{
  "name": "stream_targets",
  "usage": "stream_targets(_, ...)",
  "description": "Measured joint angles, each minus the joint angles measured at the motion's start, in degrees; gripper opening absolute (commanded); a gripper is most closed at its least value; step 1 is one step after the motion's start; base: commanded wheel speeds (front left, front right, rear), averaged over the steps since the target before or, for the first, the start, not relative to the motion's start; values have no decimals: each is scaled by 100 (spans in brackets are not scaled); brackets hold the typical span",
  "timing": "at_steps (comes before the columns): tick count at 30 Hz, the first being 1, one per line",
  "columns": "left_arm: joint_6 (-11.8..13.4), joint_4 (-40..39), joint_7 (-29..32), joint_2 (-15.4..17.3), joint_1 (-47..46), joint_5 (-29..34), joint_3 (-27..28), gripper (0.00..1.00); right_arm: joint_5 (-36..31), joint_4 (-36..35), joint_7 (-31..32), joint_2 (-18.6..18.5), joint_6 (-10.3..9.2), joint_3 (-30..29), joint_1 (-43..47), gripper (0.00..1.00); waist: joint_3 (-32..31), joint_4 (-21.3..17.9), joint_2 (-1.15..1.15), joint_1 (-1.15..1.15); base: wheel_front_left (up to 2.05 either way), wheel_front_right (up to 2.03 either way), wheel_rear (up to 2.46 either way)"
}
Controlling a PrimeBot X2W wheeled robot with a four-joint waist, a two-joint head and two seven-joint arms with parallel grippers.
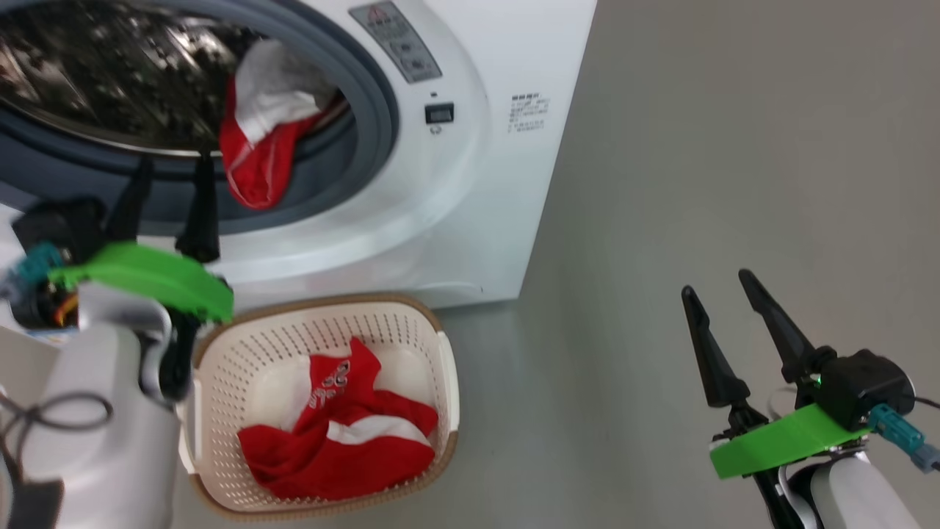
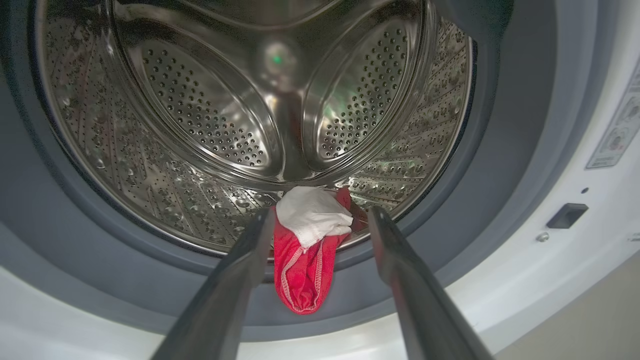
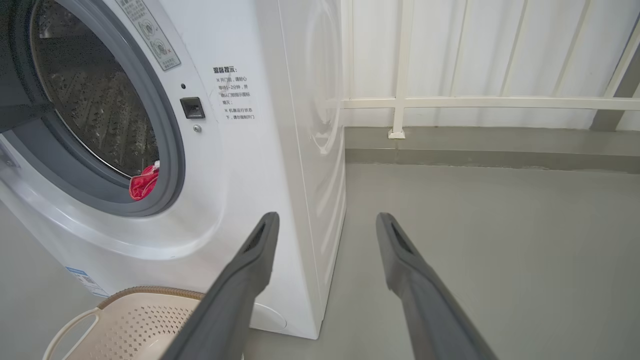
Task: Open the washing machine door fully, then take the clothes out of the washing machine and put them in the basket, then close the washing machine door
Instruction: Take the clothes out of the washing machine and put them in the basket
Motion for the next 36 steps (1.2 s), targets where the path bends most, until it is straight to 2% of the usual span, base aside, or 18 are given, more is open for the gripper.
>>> stream_targets(5, -66, 781, 4, 25, -854, -157, -57, 100, 2, -60, 0, -37, 0, 43, -194, 100, 401, -73, 0, 0, 0, 0, 0)
stream_targets(10, -68, 1523, 71, 185, -1562, -289, -159, 100, 29, -120, 0, -55, 0, 194, -373, 100, 737, -187, 0, 0, 0, 0, 0)
stream_targets(16, -69, 2265, 420, 237, -2232, -438, -281, 100, 63, -156, 0, -71, 0, 343, -477, 100, 1018, -394, 0, 0, 0, 0, 0)
stream_targets(24, -64, 3040, 975, 487, -2671, -323, -626, 100, 177, -264, 0, -94, 0, 553, -588, 100, 1280, -673, 0, 0, 0, 0, 0)
stream_targets(33, 405, 3378, 1204, 790, -2819, 134, -1047, 100, 314, -256, 0, -88, 0, 670, -698, 100, 1444, -904, 0, 0, 0, 0, 0)
stream_targets(34, 457, 3385, 1203, 817, -2836, 172, -1099, 76, 361, -244, 0, -79, 0, 687, -705, 100, 1458, -923, 0, 0, 0, 0, 0)
stream_targets(35, 470, 3393, 1201, 847, -2846, 202, -1133, 29, 382, -232, 0, -70, 0, 694, -705, 100, 1472, -938, 0, 0, 0, 0, 0)
stream_targets(36, 488, 3397, 1174, 865, -2851, 221, -1147, 0, 402, -220, 0, -65, 0, 700, -705, 100, 1485, -950, 0, 0, 0, 0, 0)
